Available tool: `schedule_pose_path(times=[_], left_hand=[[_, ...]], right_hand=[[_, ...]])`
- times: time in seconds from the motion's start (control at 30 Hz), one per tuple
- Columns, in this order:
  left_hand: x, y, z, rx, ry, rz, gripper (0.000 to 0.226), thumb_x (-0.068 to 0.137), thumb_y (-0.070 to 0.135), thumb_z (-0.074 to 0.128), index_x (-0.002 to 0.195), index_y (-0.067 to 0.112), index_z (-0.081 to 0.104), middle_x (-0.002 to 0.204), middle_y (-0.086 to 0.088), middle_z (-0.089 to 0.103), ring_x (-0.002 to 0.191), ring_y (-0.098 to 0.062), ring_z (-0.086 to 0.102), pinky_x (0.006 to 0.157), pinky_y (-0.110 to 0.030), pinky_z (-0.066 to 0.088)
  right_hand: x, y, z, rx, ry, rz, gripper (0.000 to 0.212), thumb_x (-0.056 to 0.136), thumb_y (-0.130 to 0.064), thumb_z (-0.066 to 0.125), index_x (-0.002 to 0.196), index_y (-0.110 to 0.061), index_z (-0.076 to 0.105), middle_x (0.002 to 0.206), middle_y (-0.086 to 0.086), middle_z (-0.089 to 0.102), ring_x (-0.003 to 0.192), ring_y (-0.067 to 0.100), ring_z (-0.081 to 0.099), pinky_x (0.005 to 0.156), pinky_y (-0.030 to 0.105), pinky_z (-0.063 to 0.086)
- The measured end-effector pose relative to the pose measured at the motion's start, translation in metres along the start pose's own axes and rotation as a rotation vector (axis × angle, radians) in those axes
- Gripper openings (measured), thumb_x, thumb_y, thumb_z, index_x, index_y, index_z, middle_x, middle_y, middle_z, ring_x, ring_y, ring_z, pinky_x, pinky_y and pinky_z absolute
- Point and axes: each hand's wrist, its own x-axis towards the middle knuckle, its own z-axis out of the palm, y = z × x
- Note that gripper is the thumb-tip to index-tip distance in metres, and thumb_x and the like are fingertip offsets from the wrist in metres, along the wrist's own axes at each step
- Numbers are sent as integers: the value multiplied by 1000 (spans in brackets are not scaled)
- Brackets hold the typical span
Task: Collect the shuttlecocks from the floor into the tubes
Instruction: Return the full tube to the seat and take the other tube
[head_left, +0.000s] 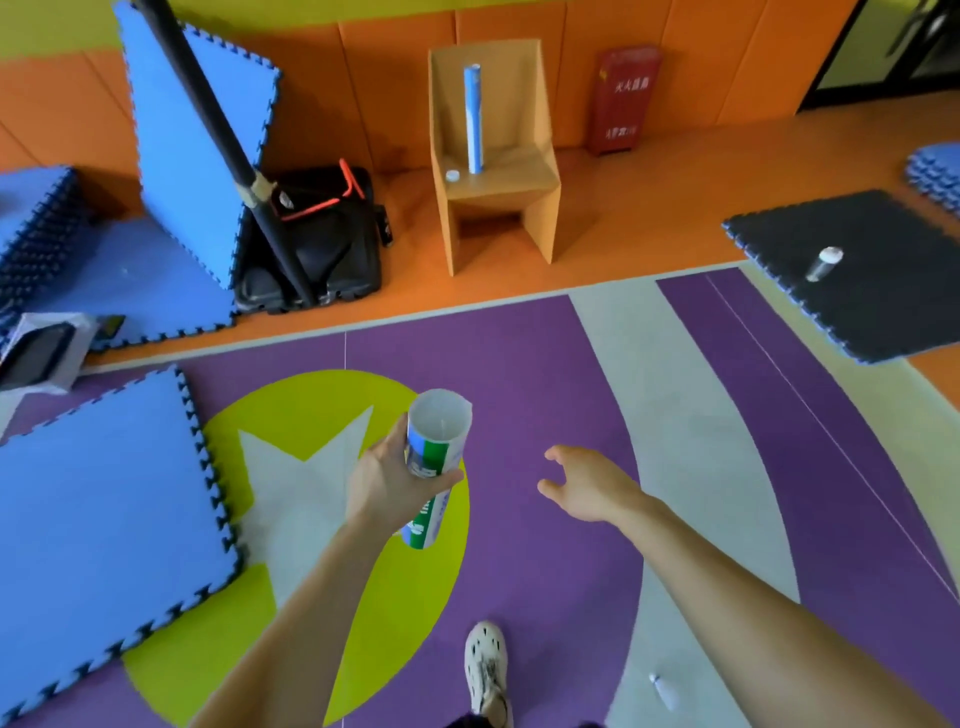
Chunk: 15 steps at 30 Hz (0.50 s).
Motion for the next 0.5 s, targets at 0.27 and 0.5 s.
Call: schedule_pose_path(times=[0.27, 0.5], left_hand=[[231, 55, 0, 55, -34, 84, 83, 57, 72, 88, 129, 44, 58, 110, 19, 75, 100, -13, 71, 81, -39, 61], [439, 85, 30, -23, -37, -10, 78, 54, 68, 91, 123, 47, 61, 101, 25, 73, 97, -10, 71, 83, -39, 61]], right_hand=[[152, -5, -113, 71, 43, 25, 63, 100, -52, 59, 154, -23, 45, 157, -1, 52, 140, 21, 54, 110, 40, 49], [334, 3, -215, 106, 64, -2, 63, 101, -50, 60, 155, -23, 45, 158, -2, 51, 142, 20, 52, 109, 38, 51]])
